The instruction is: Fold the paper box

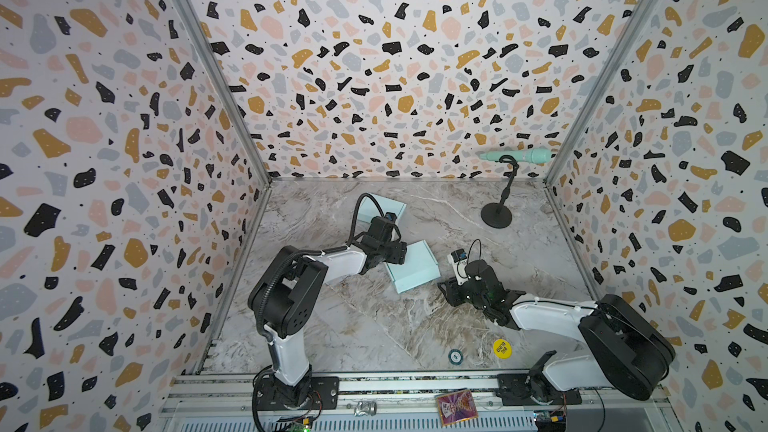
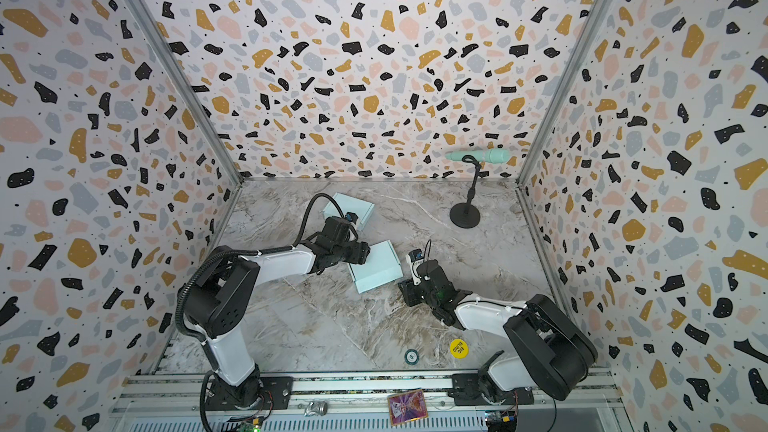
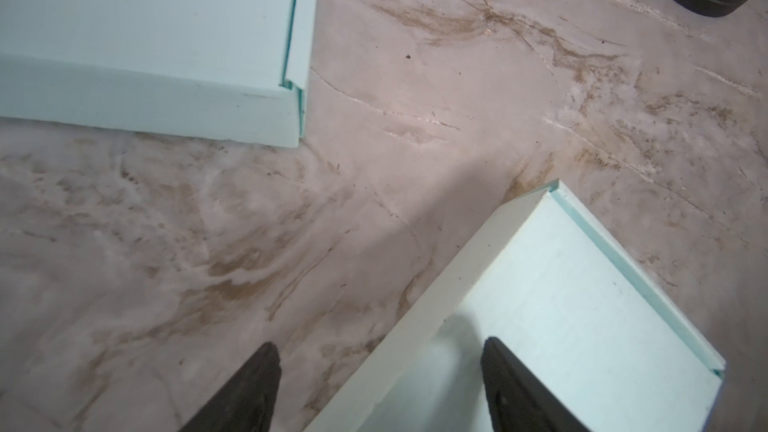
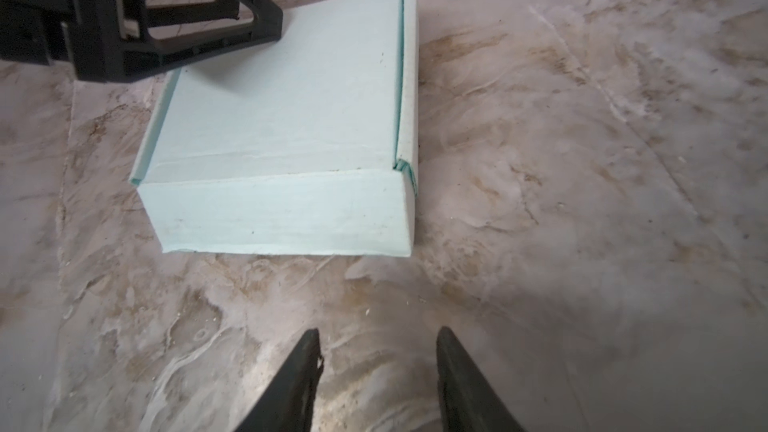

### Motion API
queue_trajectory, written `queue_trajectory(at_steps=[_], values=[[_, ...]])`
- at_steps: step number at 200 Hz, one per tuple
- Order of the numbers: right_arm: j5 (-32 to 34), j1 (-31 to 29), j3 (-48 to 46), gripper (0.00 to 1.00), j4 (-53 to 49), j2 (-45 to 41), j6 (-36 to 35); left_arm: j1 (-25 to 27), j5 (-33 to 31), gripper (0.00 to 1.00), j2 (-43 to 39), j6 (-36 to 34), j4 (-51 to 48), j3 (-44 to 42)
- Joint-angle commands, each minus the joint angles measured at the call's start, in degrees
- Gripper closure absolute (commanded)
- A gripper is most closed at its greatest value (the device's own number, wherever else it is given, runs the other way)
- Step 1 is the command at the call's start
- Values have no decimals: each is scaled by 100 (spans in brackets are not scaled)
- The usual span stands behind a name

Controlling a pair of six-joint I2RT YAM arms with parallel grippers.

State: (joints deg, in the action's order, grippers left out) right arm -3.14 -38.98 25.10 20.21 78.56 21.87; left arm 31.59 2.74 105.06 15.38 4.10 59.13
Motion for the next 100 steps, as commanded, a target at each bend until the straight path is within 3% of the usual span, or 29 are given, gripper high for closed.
queue_trajectory(at_steps=[1, 23, 100], values=[[52, -39, -39, 54, -276, -273, 87, -16, 308, 26, -45, -120, -56, -180], [85, -42, -88, 55, -341, -385, 88, 2, 582, 30, -323, 71, 172, -570], [30, -182, -154, 58, -142, -107, -17, 400, 650, 31, -1134, 598, 591, -1504]])
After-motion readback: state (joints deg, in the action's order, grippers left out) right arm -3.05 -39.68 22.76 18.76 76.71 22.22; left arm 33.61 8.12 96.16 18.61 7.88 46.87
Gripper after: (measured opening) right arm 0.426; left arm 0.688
